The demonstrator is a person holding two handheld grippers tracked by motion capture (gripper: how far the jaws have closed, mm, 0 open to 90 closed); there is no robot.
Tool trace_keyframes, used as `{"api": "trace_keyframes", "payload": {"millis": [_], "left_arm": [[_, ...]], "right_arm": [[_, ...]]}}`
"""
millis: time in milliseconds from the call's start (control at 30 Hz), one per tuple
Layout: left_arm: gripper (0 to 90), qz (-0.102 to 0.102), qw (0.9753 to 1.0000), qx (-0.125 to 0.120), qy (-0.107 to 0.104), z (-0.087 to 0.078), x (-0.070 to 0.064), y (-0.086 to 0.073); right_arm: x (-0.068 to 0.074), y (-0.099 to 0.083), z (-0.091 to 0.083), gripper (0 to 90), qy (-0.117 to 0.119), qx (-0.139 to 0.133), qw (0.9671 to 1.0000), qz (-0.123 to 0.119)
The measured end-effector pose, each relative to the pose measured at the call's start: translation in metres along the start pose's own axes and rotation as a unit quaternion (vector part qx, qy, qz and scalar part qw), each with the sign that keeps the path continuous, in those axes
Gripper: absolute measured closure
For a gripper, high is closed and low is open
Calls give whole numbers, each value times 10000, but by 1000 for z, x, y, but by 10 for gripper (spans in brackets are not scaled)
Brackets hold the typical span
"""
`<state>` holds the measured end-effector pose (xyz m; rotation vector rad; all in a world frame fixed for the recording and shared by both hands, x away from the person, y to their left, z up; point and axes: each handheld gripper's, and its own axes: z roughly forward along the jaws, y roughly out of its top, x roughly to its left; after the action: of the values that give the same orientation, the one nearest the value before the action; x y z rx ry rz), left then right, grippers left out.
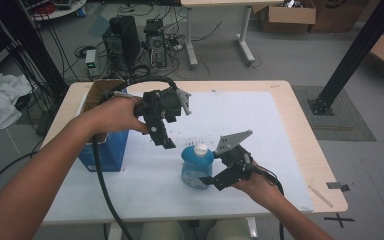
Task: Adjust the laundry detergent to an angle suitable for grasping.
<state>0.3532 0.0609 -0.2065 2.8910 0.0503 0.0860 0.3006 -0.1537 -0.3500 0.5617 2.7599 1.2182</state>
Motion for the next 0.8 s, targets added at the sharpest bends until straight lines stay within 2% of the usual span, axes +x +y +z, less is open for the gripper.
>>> {"api": "trace_keyframes", "payload": {"millis": [167,267,800], "left_arm": [[202,-18,10000,-16,1,1,0,-1],[203,-12,10000,5,-8,2,0,-1],[202,-34,10000,4,-11,3,1,-1]], "right_arm": [[-3,-4,4,154,-45,-123,9999,76],[-5,-8,8,154,-69,-291,9995,122],[-5,-11,22,153,-62,-455,9989,95]]}}
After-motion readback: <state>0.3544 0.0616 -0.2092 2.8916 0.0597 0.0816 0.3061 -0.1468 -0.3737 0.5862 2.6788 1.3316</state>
